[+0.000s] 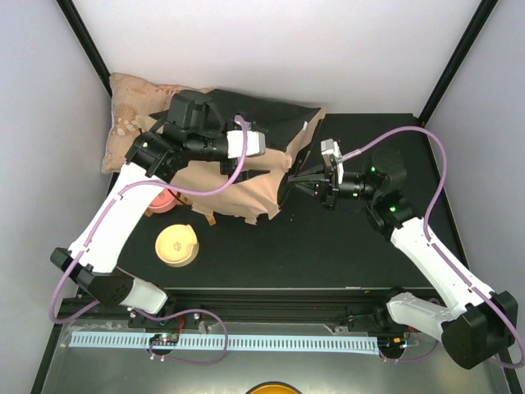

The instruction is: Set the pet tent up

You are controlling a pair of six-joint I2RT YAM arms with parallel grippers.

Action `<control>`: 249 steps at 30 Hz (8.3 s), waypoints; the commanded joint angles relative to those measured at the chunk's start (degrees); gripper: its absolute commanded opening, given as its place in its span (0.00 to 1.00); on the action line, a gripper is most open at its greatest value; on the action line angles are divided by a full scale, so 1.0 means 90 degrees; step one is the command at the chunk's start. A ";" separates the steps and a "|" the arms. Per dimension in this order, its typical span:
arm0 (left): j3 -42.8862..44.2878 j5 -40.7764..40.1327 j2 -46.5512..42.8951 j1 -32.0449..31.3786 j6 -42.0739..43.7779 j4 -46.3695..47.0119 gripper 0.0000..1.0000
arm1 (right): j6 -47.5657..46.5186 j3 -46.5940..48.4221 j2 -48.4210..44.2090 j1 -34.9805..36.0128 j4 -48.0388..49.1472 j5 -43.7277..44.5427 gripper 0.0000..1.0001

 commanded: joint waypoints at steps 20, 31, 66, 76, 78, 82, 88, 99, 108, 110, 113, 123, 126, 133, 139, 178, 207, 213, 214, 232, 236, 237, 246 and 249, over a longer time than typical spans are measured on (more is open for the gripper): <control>0.2438 0.1175 0.2126 -0.0242 0.2150 -0.2906 0.04 | -0.0373 -0.0048 -0.0133 0.0111 -0.1347 -0.0324 0.01; 0.0321 0.1690 0.0577 -0.0430 -0.0823 0.0229 0.01 | -0.0940 -0.0267 -0.0420 0.0128 -0.2569 -0.0302 0.01; -0.2250 0.2043 -0.0983 -0.0565 -0.4667 0.3190 0.02 | -0.1545 0.0162 0.0046 0.0714 -0.3437 0.0706 0.01; -0.2512 0.2170 -0.1410 -0.0636 -0.4005 0.2812 0.02 | -0.1507 0.0205 0.0004 0.0724 -0.3422 0.0645 0.01; -0.2489 0.2119 -0.1360 -0.0657 -0.3960 0.2718 0.02 | -0.1537 0.0238 -0.0028 0.0750 -0.3476 0.0645 0.01; -0.2485 0.2050 -0.1297 -0.0677 -0.3873 0.2611 0.02 | -0.1584 0.0288 -0.0097 0.0782 -0.3554 0.0654 0.01; -0.2427 0.1886 -0.1201 -0.0699 -0.3666 0.2339 0.02 | -0.1614 0.0332 -0.0242 0.0783 -0.3645 0.0715 0.01; -0.2200 0.1543 -0.0855 -0.0781 -0.3260 0.1601 0.02 | -0.1653 0.0461 -0.0382 0.0778 -0.3754 0.0822 0.01; -0.2117 0.1625 -0.0886 -0.0945 -0.2540 0.0966 0.02 | -0.1430 0.0531 -0.0430 0.0788 -0.3565 0.1199 0.01; -0.2135 0.1534 -0.0928 -0.0967 -0.2503 0.0948 0.02 | -0.1388 0.0532 -0.0511 0.0783 -0.3500 0.1226 0.01; -0.2093 0.0936 -0.0982 -0.0970 -0.2808 0.1178 0.30 | -0.1165 0.0492 -0.0721 0.0783 -0.3210 0.1446 0.01; -0.3521 -0.0018 -0.3738 -0.1042 -0.4543 0.4282 0.98 | 0.0288 0.1162 -0.1371 0.0783 -0.1869 0.3617 0.01; -0.3874 -0.0355 -0.4336 -0.1049 -0.5118 0.4630 0.98 | 0.0655 0.1745 -0.1373 0.0784 -0.1624 0.4188 0.01; -0.4520 -0.0749 -0.4662 -0.1052 -0.6595 0.4583 0.95 | 0.1574 0.3075 -0.1272 0.0783 -0.1195 0.5657 0.01; -0.5587 -0.0425 -0.4579 -0.1222 -0.6675 0.5463 0.91 | 0.2146 0.3081 -0.1186 0.0783 -0.0187 0.6031 0.01; -0.7099 -0.1561 -0.2860 -0.1299 -0.5248 0.7632 0.38 | 0.3808 0.1939 -0.1671 0.0784 0.1255 0.6225 0.01; -0.6799 -0.1450 -0.3332 -0.1291 -0.4997 0.6908 0.02 | 0.3452 0.1930 -0.1710 0.0783 0.0979 0.6287 0.18; -0.5902 -0.2166 -0.3370 -0.1197 -0.5616 0.5754 0.01 | 0.2528 0.1863 -0.1834 0.0782 -0.0191 0.6251 0.63; -0.5692 -0.2341 -0.3324 -0.1192 -0.5674 0.5507 0.02 | 0.2422 0.1844 -0.1848 0.0787 -0.0286 0.6094 0.66; -0.1003 -0.4202 -0.2882 -0.1011 -0.5962 0.0672 0.02 | -0.0842 0.2678 -0.1773 0.0783 -0.3437 0.6133 0.90; -0.0321 -0.2993 -0.2625 -0.1012 -0.6301 -0.0407 0.02 | -0.1042 0.2594 -0.1002 0.0774 -0.3757 0.7154 0.90; -0.0287 -0.2634 -0.2603 -0.1009 -0.6468 -0.0466 0.02 | -0.1086 0.2600 -0.0780 0.0775 -0.3760 0.7196 0.90; -0.1286 0.0038 -0.2769 -0.0905 -0.9361 0.2646 0.05 | -0.1319 0.3322 0.0544 0.0695 -0.3147 0.7569 0.90; -0.1800 -0.0128 -0.2632 -0.0719 -1.0722 0.3921 0.06 | -0.1565 0.3350 0.0581 0.0685 -0.2988 0.8001 0.91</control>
